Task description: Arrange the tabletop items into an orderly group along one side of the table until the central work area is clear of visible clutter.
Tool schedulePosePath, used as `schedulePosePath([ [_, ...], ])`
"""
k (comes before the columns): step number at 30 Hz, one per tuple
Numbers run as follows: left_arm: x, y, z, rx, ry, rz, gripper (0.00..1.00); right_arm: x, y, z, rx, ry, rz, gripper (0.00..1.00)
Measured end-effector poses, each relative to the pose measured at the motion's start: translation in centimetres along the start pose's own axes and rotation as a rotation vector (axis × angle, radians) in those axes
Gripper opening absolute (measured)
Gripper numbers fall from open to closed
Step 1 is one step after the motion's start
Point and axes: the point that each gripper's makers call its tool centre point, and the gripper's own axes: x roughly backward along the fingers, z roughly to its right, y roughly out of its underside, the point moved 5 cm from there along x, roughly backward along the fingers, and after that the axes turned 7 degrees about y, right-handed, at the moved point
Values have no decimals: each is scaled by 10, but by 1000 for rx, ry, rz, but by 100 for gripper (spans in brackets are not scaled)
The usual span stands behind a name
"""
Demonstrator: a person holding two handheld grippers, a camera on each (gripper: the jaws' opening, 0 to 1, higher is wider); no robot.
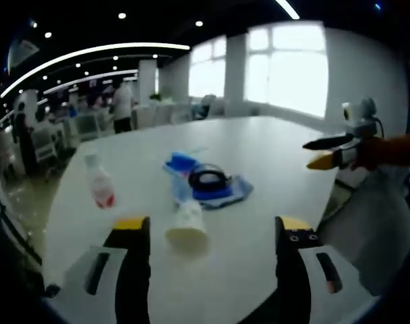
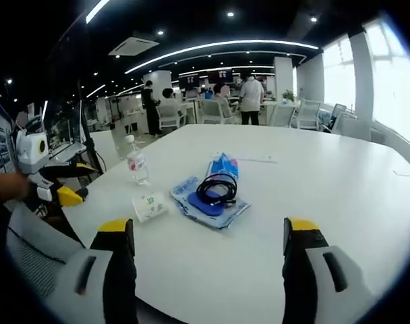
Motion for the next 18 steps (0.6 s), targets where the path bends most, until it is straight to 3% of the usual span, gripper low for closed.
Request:
schedulePosePath([
  [4,-9,4,0,1,18,-14,62,15,3,-5,-7,-18,15,98],
  [11,-21,10,-3,7,35,-45,52,31,-14,-6,-14,8,71,100],
  [18,-33,13,-8,42,34,-54,44,39,-8,0,56,26,44,100],
])
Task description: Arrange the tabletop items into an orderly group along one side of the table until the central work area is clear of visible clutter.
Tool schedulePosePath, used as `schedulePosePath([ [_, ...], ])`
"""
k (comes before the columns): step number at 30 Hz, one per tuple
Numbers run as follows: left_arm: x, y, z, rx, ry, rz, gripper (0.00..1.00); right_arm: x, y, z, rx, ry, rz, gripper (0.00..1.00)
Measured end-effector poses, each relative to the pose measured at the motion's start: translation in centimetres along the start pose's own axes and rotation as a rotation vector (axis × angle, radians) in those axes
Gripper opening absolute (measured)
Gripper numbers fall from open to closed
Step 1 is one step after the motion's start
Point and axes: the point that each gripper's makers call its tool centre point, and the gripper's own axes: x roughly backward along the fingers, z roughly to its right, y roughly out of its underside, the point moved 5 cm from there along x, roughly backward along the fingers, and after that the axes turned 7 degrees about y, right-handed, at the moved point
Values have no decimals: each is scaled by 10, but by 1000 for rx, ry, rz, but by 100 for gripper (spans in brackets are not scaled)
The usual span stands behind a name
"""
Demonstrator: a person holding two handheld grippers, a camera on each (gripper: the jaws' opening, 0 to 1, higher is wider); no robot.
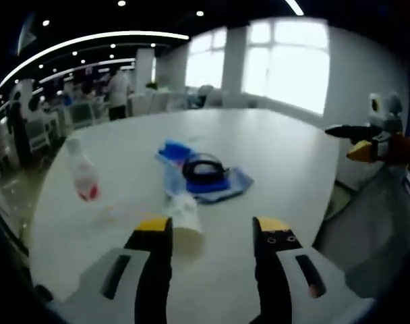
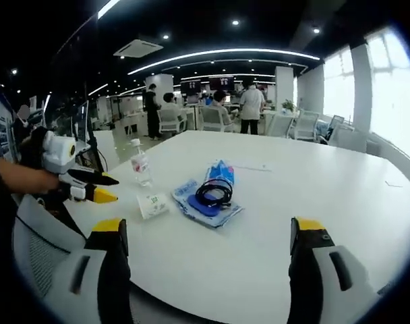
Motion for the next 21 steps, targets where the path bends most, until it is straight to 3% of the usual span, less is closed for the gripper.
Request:
schedulePosePath([
  [4,-6,2,0,17,-11,-2,41,2,10,10,-22,28,-20,100],
  [8,-15,4,0,46,-17,-11,38,2,28,14,-119,46,-69,100],
  [21,-30,20,-8,155,-44,-48,32,-3,35,5,-4,29,-81,94],
])
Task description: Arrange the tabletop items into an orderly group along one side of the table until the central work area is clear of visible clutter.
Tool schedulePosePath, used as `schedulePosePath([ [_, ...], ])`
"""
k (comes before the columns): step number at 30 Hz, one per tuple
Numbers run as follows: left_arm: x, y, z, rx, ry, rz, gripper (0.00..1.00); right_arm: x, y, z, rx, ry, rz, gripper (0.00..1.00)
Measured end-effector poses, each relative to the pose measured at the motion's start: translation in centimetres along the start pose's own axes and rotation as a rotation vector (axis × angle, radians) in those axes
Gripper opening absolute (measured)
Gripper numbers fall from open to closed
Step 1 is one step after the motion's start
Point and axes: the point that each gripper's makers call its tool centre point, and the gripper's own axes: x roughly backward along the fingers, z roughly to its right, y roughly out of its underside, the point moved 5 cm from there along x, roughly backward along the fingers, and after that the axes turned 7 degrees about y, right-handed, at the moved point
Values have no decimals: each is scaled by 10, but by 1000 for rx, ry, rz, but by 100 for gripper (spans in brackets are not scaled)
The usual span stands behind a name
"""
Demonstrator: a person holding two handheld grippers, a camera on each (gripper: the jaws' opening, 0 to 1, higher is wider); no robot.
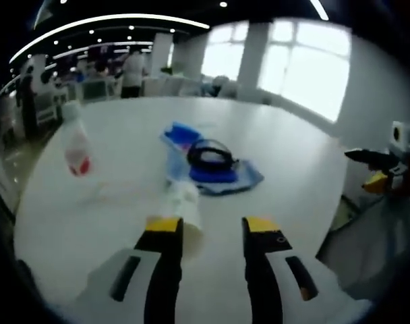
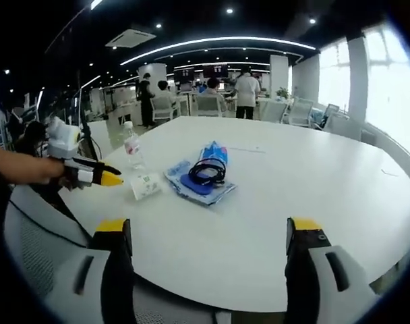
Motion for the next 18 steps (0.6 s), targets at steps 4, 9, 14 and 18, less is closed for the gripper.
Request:
schedulePosePath([
  [4,-2,4,-5,22,-3,-7,31,1,7,1,-3,-4,-18,91],
  [9,-3,7,-11,43,-8,-10,29,1,7,0,39,-1,-16,84],
  [14,-6,8,-13,35,-9,-16,28,3,5,1,71,7,-2,71],
  [18,-10,10,-14,33,-16,-23,26,3,6,4,76,18,-8,63],
])
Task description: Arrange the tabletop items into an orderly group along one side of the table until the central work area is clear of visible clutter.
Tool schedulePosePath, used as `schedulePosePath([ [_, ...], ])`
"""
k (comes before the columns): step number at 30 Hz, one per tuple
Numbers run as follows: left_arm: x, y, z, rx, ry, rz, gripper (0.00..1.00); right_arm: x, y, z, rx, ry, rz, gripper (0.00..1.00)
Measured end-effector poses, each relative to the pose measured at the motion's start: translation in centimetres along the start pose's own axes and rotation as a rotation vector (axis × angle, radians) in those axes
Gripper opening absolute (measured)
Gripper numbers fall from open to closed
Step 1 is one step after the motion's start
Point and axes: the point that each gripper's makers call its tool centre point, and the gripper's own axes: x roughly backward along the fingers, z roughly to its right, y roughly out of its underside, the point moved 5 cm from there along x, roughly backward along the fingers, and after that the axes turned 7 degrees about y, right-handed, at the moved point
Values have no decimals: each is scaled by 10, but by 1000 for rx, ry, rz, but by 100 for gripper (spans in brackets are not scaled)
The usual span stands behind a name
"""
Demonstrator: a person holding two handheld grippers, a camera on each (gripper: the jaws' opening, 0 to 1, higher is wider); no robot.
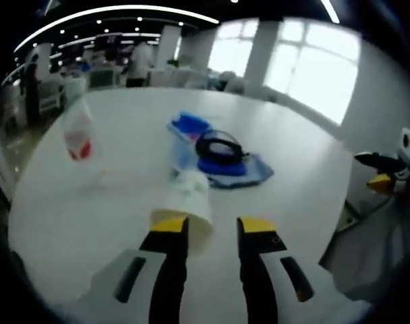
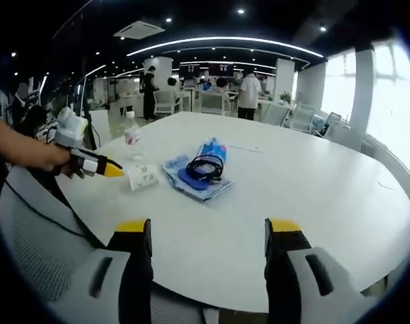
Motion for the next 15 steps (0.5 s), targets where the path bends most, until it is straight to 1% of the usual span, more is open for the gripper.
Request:
schedulePosePath([
  [3,-4,2,-1,-3,-6,-8,26,-1,-1,1,28,1,2,63],
  [6,-6,2,-1,-2,-15,-10,25,-2,-1,4,69,10,1,57],
  [8,-8,4,-1,0,-20,-14,25,-2,-2,6,61,3,0,57],
  [9,-9,5,-2,1,-25,-17,25,-2,-1,8,59,12,-6,54],
  [15,-15,6,-4,2,-42,-13,24,-2,-3,5,67,-2,5,51],
])
